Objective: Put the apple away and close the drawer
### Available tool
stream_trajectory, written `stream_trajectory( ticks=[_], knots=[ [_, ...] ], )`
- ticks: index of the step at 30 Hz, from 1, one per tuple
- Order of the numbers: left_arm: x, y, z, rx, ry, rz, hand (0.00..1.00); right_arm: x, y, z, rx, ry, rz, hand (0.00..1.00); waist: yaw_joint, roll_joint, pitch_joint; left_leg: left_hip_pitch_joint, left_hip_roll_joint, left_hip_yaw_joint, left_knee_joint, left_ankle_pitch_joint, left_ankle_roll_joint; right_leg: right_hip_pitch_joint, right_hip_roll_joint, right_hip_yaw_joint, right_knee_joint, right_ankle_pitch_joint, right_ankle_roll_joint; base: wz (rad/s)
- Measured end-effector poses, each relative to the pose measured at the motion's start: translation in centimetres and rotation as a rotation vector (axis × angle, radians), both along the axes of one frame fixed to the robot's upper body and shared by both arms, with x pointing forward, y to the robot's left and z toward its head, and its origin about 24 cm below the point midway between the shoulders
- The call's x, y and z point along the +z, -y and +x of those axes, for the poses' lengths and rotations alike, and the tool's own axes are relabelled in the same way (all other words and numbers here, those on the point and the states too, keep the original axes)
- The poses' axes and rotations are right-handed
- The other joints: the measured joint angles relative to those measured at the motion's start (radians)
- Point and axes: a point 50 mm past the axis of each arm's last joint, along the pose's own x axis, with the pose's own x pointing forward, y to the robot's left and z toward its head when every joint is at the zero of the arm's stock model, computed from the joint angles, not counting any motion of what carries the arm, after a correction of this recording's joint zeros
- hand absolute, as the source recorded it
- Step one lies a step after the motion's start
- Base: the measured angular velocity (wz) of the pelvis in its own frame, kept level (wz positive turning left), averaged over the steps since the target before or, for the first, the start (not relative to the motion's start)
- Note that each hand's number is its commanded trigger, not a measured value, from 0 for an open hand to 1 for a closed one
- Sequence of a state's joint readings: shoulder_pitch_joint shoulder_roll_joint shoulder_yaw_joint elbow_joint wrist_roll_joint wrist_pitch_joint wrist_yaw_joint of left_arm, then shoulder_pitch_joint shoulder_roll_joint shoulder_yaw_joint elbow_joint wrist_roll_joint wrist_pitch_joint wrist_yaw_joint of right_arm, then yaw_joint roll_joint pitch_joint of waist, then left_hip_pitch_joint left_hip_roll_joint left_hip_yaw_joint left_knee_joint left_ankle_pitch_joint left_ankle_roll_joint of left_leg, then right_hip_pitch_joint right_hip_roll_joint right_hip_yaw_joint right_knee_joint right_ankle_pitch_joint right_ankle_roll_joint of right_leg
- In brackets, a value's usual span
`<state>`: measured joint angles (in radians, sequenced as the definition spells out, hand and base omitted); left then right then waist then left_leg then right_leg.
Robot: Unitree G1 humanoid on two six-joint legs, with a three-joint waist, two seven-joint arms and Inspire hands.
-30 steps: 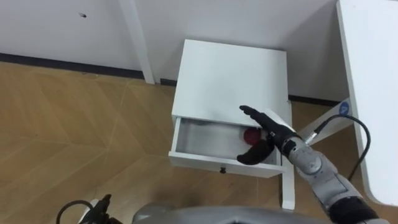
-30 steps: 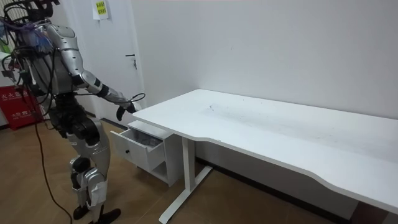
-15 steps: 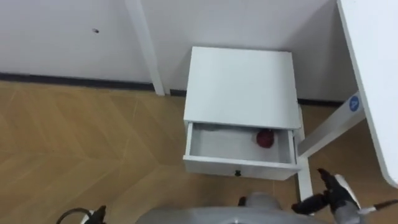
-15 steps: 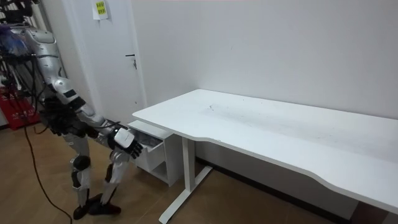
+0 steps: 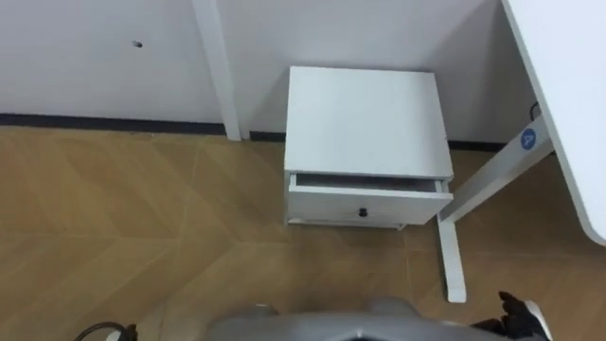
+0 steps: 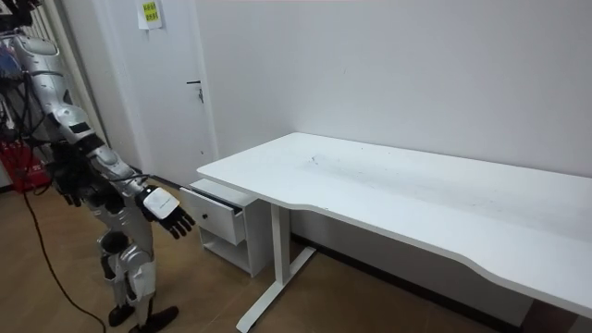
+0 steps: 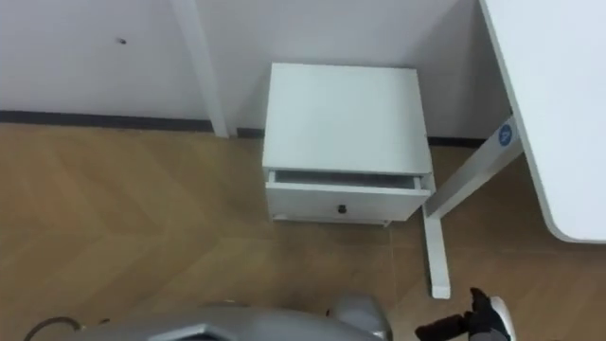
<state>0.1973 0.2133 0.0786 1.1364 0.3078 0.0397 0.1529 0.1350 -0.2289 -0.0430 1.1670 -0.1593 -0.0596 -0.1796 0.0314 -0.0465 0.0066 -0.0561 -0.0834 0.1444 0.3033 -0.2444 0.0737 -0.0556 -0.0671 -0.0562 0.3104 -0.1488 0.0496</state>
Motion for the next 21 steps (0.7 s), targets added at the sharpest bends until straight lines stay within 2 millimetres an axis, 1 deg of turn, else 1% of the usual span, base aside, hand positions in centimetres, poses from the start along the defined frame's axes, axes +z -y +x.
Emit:
stream_trajectory(
  ticks=[1, 2, 4, 5, 6, 8, 9, 10, 12, 14, 16, 20, 21],
  knots=[
    [0.0, 0.0, 0.2, 0.0, 0.008, 0.006, 0.0, 0.0, -0.1, 0.1, 0.0, 0.006, 0.011, 0.0, 0.004, -0.009, -0.0033, 0.014, 0.002, 0.001, -0.009, 0.0, 0.0, 0.034, 0.005, 0.0, -0.05, 0.005, 0.001, -0.08],
    [0.0, 0.1, 0.3, 0.001, 0.009, 0.007, 0.0, 0.0, -0.2, 0.2, 0.0, 0.01, 0.015, 0.0, 0.004, -0.01, -0.0041, 0.025, 0.003, 0.002, -0.017, 0.0, 0.0, 0.05, 0.007, 0.0, -0.071, 0.008, 0.005, -0.07],
    [-0.1, 0.3, 0.5, 0.008, 0.019, 0.004, 0.0, -0.1, -0.4, 0.4, -0.021, 0.028, 0.041, 0.0, 0.001, -0.011, -0.0038, 0.066, 0.004, 0.002, -0.053, 0.0, 0.0, 0.097, 0.014, 0.001, -0.118, 0.013, 0.006, -0.06],
    [-0.1, 0.3, 0.6, 0.009, 0.021, 0.005, 0.0, -0.2, -0.6, 0.3, -0.021, 0.026, 0.048, 0.0, 0.001, -0.01, -0.0036, 0.07, 0.005, 0.002, -0.06, 0.001, 0.0, 0.103, 0.015, 0.001, -0.126, 0.013, 0.006, -0.05],
    [0.0, 0.3, 0.6, 0.01, 0.022, 0.009, 0.0, -0.3, -0.9, 0.2, -0.022, 0.02, 0.063, 0.0, 0.0, -0.009, -0.0041, 0.082, 0.007, 0.002, -0.072, 0.004, 0.006, 0.112, 0.017, 0.001, -0.137, 0.013, 0.006, -0.05],
    [0.0, 0.3, 0.8, 0.008, 0.028, 0.01, 0.0, -0.5, -1.4, 0.1, -0.024, 0.015, 0.079, 0.0, 0.0, -0.006, -0.0049, 0.087, 0.009, 0.001, -0.083, 0.018, 0.028, 0.117, 0.017, 0.001, -0.156, 0.012, 0.005, -0.09],
    [0.0, 0.3, 1.0, 0.007, 0.031, 0.011, 0.0, -0.6, -1.6, 0.1, -0.022, 0.015, 0.096, 0.0, 0.0, -0.005, -0.0036, 0.085, 0.009, -0.001, -0.086, 0.026, 0.042, 0.123, 0.018, 0.0, -0.167, 0.011, 0.004, -0.13],
    [0.0, 0.3, 1.1, 0.005, 0.033, 0.011, 0.0, -0.7, -1.8, 0.1, -0.024, 0.014, 0.113, 0.0, -0.001, -0.005, -0.0036, 0.085, 0.009, -0.007, -0.087, 0.029, 0.047, 0.126, 0.019, 0.0, -0.178, 0.01, 0.002, -0.11],
    [0.0, 0.3, 1.0, 0.005, 0.033, 0.011, 0.0, -0.8, -1.8, -0.3, -0.052, 0.007, 0.126, 0.0, -0.008, 0.0, -0.002, 0.085, 0.011, -0.011, -0.09, 0.029, 0.047, 0.127, 0.021, -0.002, -0.178, 0.005, -0.004, 0.03],
    [0.0, 0.3, 1.3, 0.001, 0.043, 0.012, 0.0, -0.9, -1.8, -0.5, -0.065, -0.009, 0.131, 0.0, -0.013, 0.001, -0.003, 0.087, 0.015, -0.011, -0.096, 0.029, 0.047, 0.127, 0.025, -0.004, -0.178, 0.002, -0.008, 0.03],
    [0.1, 0.3, 1.5, -0.002, 0.052, 0.011, 0.0, -1.0, -1.8, -0.8, -0.071, -0.023, 0.136, 0.0, -0.024, 0.006, 0.0005, 0.095, 0.02, -0.012, -0.105, 0.029, 0.047, 0.13, 0.031, -0.004, -0.177, 0.0, -0.012, 0.0],
    [0.1, 0.3, 1.3, -0.002, 0.048, 0.011, 0.0, -1.1, -1.9, -1.0, -0.077, -0.042, 0.151, 0.0, -0.033, 0.01, 0.0024, 0.104, 0.022, -0.015, -0.108, 0.029, 0.047, 0.138, 0.035, -0.003, -0.177, -0.006, -0.02, 0.01],
    [0.1, 0.3, 1.2, -0.002, 0.048, 0.01, 0.0, -1.1, -1.9, -1.1, -0.082, -0.046, 0.157, 0.0, -0.037, 0.014, 0.0044, 0.105, 0.023, -0.018, -0.112, 0.028, 0.046, 0.138, 0.036, -0.005, -0.177, -0.007, -0.022, 0.0]
  ],
)
